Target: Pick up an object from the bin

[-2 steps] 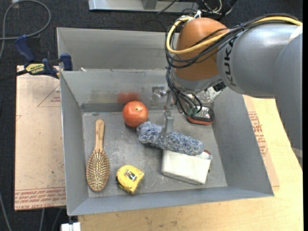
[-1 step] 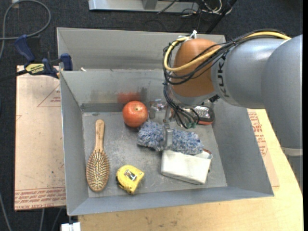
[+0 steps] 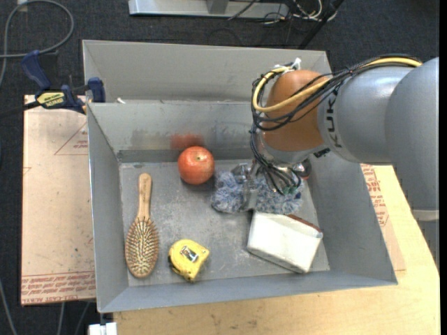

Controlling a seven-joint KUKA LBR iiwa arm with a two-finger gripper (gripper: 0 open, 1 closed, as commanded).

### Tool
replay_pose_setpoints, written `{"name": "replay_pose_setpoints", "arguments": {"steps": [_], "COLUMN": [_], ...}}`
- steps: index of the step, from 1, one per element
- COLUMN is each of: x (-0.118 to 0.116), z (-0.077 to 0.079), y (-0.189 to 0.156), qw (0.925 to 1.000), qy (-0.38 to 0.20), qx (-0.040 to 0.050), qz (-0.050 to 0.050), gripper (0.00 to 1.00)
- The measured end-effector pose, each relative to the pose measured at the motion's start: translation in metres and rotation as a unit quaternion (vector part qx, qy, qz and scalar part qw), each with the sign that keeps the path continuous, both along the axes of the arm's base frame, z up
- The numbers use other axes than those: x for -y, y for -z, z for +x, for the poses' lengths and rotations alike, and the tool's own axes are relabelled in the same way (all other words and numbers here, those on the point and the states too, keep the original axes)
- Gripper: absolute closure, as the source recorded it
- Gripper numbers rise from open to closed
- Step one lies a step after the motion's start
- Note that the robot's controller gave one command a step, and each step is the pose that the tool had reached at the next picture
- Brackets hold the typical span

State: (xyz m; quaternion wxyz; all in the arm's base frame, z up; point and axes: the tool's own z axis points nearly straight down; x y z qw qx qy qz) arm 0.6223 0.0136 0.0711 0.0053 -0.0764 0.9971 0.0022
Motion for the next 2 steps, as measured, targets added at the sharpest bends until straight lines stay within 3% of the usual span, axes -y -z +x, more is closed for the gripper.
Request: {"name": "replay_pose_setpoints", "arguments": {"steps": [1, 2], "x": [0.000, 0.008], "z": [0.000, 0.022], "y": [0.000, -0.151], "qw": [1.0000, 0.9896], "qy": [0.000, -0.144], "qx": [0.0000, 0.0017], "qz": [0.000, -0.001], "gripper": [1.00, 1.00]}}
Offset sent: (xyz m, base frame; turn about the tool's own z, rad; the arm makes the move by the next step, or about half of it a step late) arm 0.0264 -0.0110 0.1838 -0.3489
